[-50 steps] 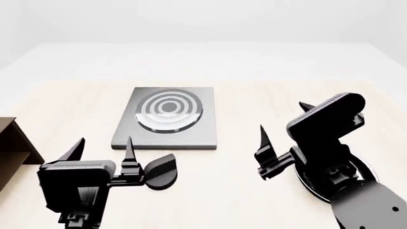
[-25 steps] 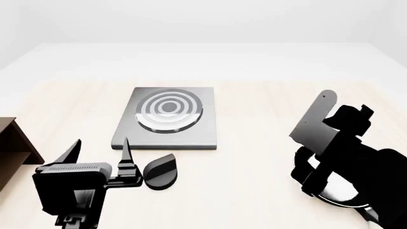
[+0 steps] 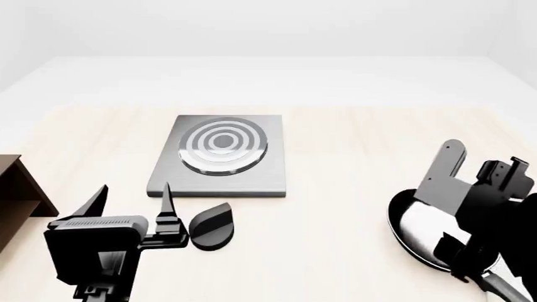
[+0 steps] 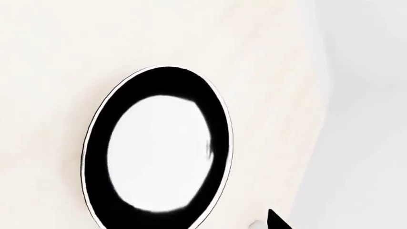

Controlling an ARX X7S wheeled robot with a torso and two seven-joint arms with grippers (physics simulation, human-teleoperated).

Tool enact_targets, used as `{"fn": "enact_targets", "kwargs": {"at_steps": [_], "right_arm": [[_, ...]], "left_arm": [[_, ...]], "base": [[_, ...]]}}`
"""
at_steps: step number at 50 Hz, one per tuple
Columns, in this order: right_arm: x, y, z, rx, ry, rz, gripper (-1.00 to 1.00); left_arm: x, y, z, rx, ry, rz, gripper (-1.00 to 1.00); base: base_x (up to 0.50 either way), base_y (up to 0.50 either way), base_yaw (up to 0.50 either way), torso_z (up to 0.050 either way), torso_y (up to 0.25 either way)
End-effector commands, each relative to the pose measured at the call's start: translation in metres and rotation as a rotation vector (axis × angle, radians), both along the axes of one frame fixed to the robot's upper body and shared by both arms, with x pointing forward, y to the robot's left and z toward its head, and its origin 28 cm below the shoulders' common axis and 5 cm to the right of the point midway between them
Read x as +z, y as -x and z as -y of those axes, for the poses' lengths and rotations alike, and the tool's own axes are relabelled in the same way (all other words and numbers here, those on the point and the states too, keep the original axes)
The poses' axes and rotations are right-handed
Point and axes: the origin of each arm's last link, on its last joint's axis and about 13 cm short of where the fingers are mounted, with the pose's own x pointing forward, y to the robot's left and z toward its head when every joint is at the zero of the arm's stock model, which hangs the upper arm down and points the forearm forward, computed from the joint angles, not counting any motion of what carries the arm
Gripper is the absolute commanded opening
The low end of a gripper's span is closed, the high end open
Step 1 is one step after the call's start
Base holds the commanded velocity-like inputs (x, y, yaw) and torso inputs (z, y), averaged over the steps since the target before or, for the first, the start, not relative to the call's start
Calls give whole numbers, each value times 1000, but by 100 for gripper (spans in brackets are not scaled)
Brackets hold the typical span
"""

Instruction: Turn on the stove and put the frying pan on it.

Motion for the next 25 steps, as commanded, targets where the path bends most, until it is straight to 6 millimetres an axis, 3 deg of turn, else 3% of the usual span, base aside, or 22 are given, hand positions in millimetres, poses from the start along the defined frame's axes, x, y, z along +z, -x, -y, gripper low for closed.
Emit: {"fn": "enact_targets", "kwargs": {"at_steps": [1, 25], "right_arm": [[-4, 3, 6, -22, 12, -78, 100], [-34, 14, 17, -59, 22, -190, 100]], "left_arm": [[0, 0, 0, 1, -2, -1, 100], [-1, 0, 1, -2, -5, -3, 100]], "base": [[0, 0, 0, 0, 0], [0, 0, 0, 0, 0]]}}
